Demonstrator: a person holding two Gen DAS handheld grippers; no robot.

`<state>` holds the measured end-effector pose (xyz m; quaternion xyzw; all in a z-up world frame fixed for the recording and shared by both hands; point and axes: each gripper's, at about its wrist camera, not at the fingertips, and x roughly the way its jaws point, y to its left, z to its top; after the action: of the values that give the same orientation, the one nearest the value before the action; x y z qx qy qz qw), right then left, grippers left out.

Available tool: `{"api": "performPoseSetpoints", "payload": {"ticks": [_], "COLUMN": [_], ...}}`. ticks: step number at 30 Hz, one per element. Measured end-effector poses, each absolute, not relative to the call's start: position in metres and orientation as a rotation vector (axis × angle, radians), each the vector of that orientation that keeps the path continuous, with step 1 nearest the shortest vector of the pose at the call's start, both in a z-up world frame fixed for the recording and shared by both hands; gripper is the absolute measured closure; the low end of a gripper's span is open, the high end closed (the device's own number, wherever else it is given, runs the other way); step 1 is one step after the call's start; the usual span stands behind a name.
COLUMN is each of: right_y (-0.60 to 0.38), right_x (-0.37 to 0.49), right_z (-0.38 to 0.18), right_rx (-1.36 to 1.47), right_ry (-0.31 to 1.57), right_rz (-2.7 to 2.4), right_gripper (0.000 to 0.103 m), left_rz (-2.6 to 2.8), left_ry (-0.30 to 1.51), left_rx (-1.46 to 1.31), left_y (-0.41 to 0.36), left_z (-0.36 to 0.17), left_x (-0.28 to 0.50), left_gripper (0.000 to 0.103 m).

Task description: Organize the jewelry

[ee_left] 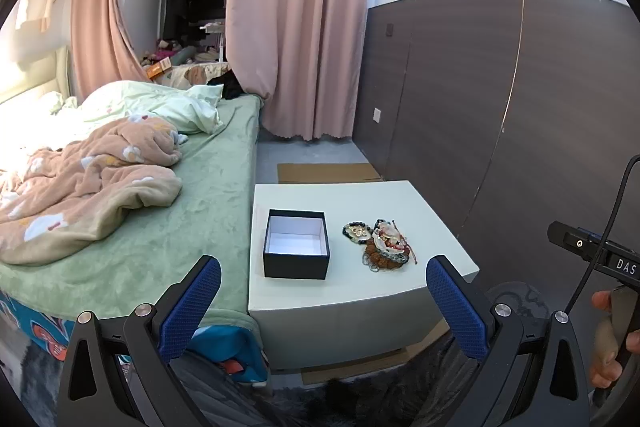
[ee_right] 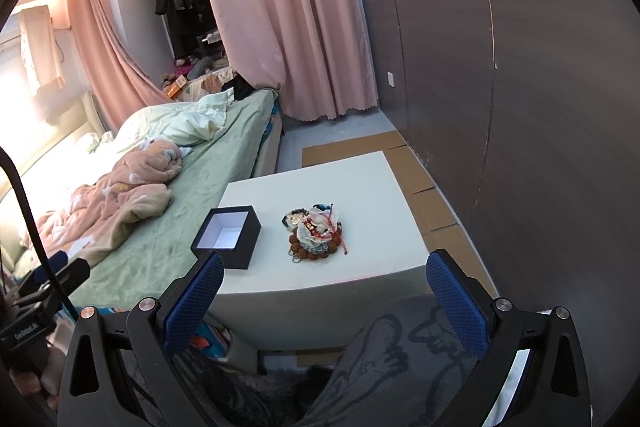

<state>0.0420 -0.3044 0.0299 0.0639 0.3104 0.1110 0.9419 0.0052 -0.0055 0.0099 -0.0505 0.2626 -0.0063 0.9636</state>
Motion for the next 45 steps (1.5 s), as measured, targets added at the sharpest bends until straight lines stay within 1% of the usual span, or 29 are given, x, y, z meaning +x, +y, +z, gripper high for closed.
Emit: {"api": "performPoseSetpoints", "payload": {"ticks": [28, 37, 42, 45], "right_y": [-0.312, -0.327, -0.319, -0.31], "right_x": [0.055, 0.082, 0.11, 0.135], "right_z": [0.006, -0.002, 0.0, -0.001], "right_rx": [0.189, 0.271, 0.307, 0.321], "right_ry": [0.681, 0.726, 0.775, 0.812], "right_rz": [0.235, 0.268, 0.321, 0.357], "right_gripper": [0.001, 0.001, 0.001, 0.001], "left_rz": [-0.027, -0.06, -0.098, -0.108], "left_ry": [0.559, 0.574, 0.595, 0.604], "left_rx": [-0.087, -0.079, -0.114, -0.139], "left_y": [-0.011, -0.012, -0.001, 0.007], "left_z": [0.007, 0.01, 0.008, 0.005], "left_x": [0.019, 0.046, 0.067, 0.085], "left_gripper": [0.001, 0.001, 0.001, 0.003]}}
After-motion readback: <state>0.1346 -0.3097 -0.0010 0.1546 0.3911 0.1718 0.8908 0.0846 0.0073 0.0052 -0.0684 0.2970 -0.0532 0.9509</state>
